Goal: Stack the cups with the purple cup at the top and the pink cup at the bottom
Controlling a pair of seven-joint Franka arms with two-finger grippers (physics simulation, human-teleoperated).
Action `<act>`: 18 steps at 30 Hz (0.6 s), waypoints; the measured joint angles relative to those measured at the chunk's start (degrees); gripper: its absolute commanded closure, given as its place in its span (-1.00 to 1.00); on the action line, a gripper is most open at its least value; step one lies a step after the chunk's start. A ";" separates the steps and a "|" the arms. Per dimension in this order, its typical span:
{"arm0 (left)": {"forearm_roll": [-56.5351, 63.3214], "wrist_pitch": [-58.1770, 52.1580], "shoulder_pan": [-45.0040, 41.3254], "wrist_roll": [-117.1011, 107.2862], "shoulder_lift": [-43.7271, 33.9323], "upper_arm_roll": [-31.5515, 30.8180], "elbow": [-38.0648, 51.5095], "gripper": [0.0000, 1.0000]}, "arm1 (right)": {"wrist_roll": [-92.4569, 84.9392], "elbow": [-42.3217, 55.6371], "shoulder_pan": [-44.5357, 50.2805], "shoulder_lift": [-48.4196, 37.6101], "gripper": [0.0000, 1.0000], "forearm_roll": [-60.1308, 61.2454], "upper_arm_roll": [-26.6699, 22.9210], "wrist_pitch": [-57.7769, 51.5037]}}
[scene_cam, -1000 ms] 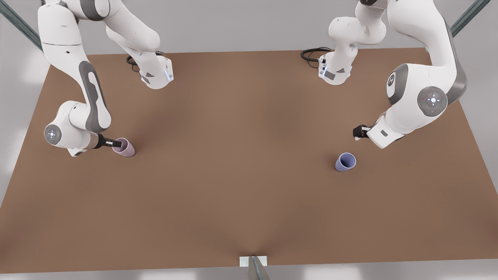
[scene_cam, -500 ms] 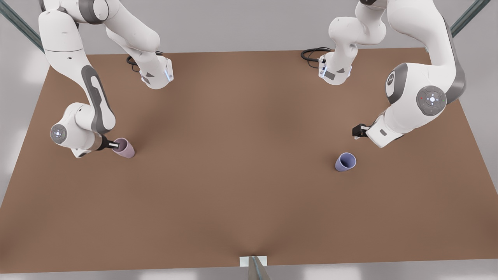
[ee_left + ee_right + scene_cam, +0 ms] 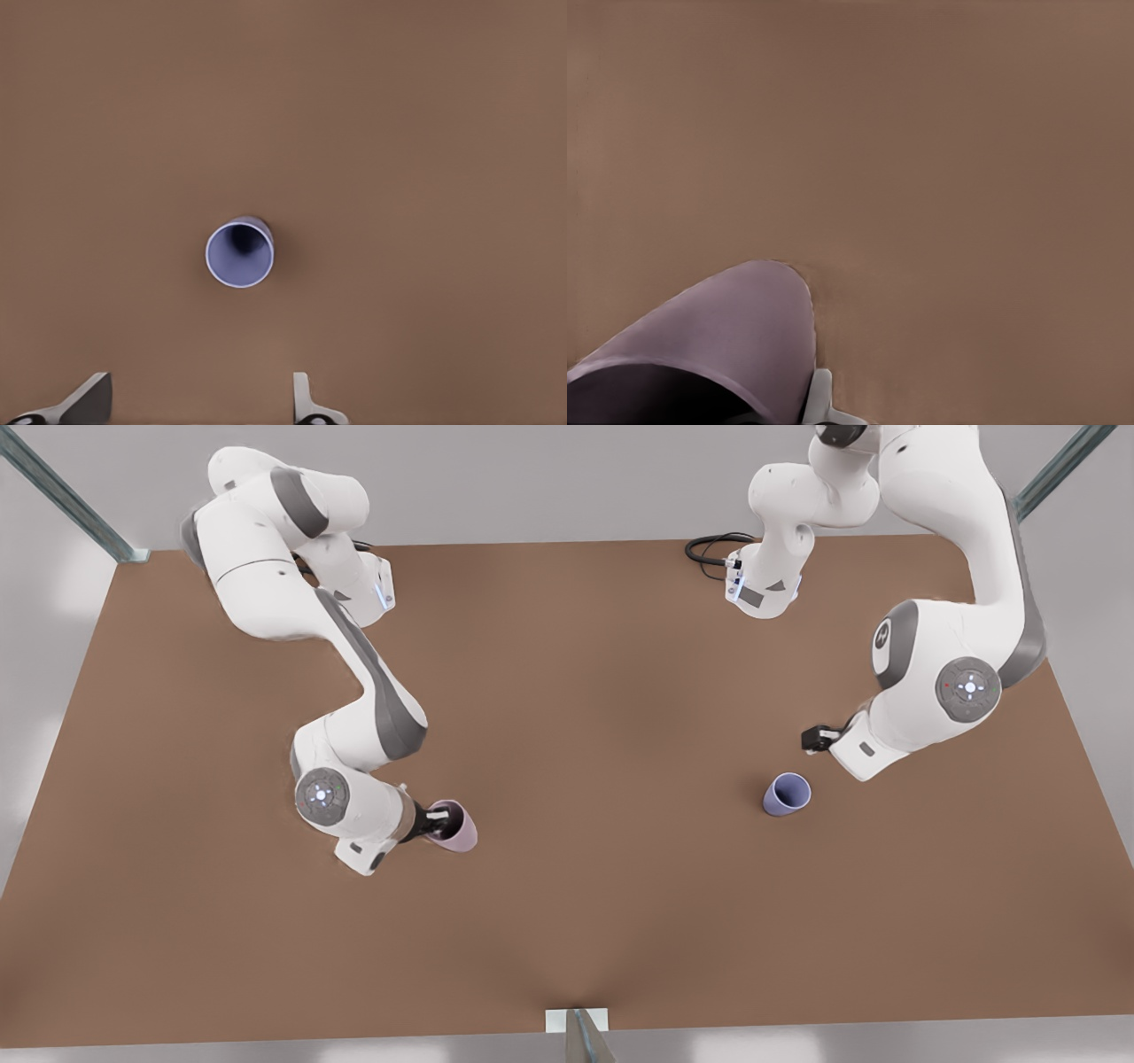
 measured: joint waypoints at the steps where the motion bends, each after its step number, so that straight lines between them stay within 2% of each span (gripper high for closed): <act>1: 0.02 1.73 0.34 0.00 1.26 0.23 -0.49 -1.00 | 3.63 7.12 5.02 4.68 0.57 0.06 -0.03 -1.41; 3: -0.02 5.21 0.91 0.02 3.34 0.42 -2.17 -1.00 | 11.36 17.18 13.30 13.19 0.57 0.13 -0.06 -1.63; 6: -0.20 11.26 1.37 0.04 5.63 0.45 -6.08 -1.00 | 22.19 22.21 18.26 20.85 0.57 0.14 -0.49 0.86; 9: -0.31 17.12 1.71 0.06 6.22 0.45 -11.15 -1.00 | 31.62 23.17 20.77 24.06 0.57 0.08 -3.30 2.99; 14: -0.42 22.79 3.43 0.11 8.03 0.47 -13.80 -1.00 | 44.23 23.19 22.04 24.83 0.57 -0.30 -6.33 2.91; 15: -0.44 23.46 3.84 0.12 8.40 0.48 -14.08 -1.00 | 46.37 23.20 22.36 24.81 -0.29 -0.37 -6.62 2.70; 16: -0.44 24.03 4.04 0.13 8.62 0.49 -14.62 -1.00 | 48.40 23.25 22.55 24.79 -1.00 -0.48 -7.06 2.53; 18: -0.46 24.93 4.16 0.17 8.79 0.48 -15.93 -1.00 | 52.16 23.36 22.69 24.73 -1.00 -0.64 -7.50 2.24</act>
